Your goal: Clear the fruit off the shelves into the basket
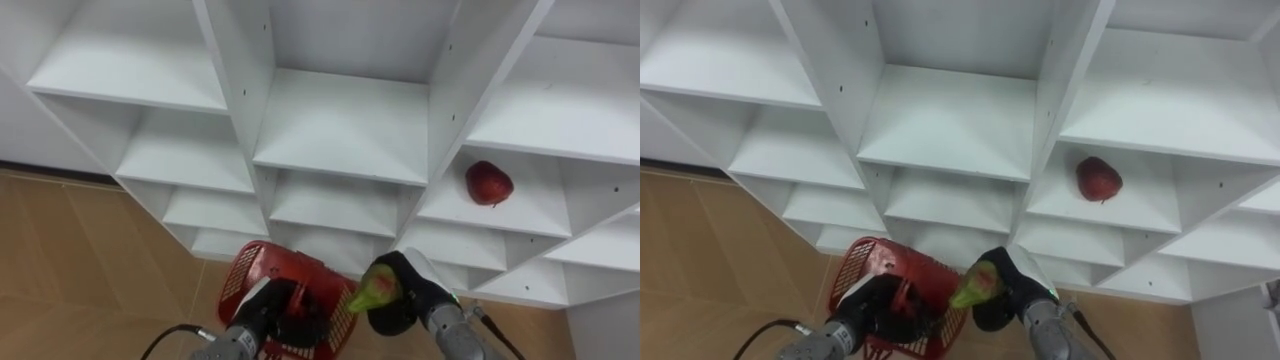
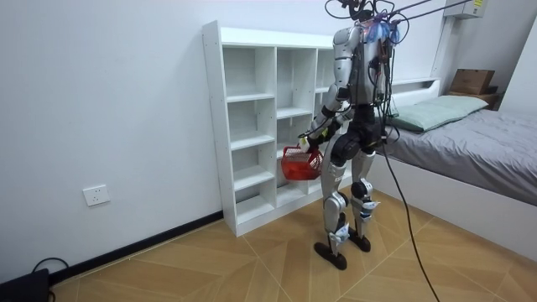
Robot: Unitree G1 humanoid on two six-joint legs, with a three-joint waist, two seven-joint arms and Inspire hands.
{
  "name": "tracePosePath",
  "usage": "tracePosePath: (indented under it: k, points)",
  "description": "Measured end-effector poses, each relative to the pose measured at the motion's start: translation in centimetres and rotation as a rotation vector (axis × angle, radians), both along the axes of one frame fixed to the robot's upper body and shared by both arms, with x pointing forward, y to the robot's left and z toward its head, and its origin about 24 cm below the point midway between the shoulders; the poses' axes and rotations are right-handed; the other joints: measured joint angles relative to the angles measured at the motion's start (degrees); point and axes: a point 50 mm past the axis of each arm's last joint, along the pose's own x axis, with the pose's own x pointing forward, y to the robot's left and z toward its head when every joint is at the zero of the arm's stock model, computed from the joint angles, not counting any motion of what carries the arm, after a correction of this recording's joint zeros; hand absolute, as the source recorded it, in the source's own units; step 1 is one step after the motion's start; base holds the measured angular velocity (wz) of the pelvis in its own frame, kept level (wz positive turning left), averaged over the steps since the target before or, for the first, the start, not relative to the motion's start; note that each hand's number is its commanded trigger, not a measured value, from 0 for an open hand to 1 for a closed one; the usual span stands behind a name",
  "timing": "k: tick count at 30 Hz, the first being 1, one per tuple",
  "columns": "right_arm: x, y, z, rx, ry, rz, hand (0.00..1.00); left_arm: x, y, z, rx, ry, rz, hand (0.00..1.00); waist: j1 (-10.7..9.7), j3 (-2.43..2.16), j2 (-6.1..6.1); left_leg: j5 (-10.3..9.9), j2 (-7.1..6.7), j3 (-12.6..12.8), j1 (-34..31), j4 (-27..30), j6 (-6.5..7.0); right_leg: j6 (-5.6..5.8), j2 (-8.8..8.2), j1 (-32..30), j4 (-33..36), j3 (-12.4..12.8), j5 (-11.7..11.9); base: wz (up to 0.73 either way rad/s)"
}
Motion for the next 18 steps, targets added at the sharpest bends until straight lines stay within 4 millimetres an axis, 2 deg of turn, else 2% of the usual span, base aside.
tracePosePath:
  k: [9,18]
  points:
    - [-0.2,-0.2,-0.3,-0.011,0.007,-0.011,1.00,0.1,-0.1,0.1,-0.003,-0.004,-0.001,1.00,0.1,0.02,0.06,0.0,0.02,0.0,0.0,0.1,0.00,0.00,0.01,0.1,0.0,0.0,0.0,0.00]
    - [0.4,0.1,0.1,-0.055,-0.023,0.038,1.00,0.5,-1.1,0.7,-0.055,-0.029,-0.006,1.00,0.1,0.04,0.56,0.0,0.01,0.0,-0.2,0.2,0.00,0.00,-0.34,0.1,0.0,-0.4,0.0,0.01]
